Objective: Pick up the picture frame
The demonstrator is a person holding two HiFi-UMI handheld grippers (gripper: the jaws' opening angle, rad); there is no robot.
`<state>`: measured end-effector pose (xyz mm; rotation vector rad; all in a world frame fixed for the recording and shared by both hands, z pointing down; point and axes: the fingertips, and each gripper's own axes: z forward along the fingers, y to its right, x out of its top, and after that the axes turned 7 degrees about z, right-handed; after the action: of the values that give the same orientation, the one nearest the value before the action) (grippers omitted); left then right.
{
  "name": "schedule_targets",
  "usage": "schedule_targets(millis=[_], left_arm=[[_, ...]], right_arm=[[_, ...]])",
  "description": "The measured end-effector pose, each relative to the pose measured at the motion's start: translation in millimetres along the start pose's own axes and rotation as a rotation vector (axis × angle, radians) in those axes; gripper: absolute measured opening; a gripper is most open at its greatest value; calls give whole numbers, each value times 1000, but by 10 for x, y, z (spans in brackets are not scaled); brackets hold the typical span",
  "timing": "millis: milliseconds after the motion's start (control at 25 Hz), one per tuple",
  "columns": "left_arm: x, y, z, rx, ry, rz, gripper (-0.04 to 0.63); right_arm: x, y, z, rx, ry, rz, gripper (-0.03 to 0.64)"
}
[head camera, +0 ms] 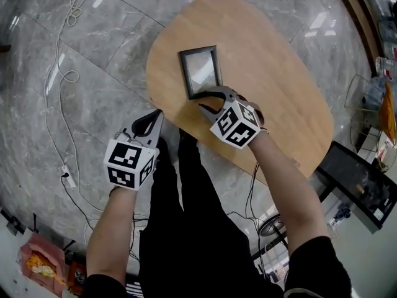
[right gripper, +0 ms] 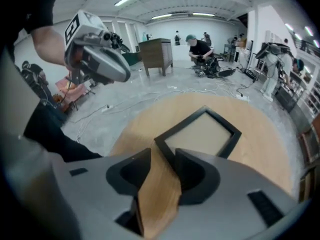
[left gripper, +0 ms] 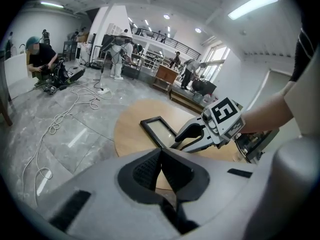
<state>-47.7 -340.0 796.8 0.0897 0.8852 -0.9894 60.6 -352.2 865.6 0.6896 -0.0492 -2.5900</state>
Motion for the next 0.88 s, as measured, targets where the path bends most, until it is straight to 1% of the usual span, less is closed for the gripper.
schedule_targets(millis=[120, 320, 360, 400, 560, 680, 760, 880], left_arm=[[25, -71, -64, 23, 5, -9, 9], [65, -121, -103, 31, 12, -11, 9], [76, -123, -117, 31, 15, -13, 9], [89, -120, -129, 30, 18, -14, 9], [107, -78, -132, 22, 30, -16, 9], [87, -58, -104, 17, 40, -29, 9], [81, -38, -84, 14, 49, -41, 9], [83, -20, -71, 15, 64, -57, 9]], right_arm=[[-90, 54, 101, -1, -88, -97, 160], [-185, 125, 211, -1, -205, -209, 147], [-192, 132, 225, -3, -226, -239, 138], [-194, 138, 229, -5, -244, -268, 112], [-249, 124, 218, 5, -317, -375, 92], [-274, 108, 259, -22, -352, -452, 92], [-273, 109, 270, -39, -366, -472, 94], [-276, 115, 257, -42, -389, -460, 94]])
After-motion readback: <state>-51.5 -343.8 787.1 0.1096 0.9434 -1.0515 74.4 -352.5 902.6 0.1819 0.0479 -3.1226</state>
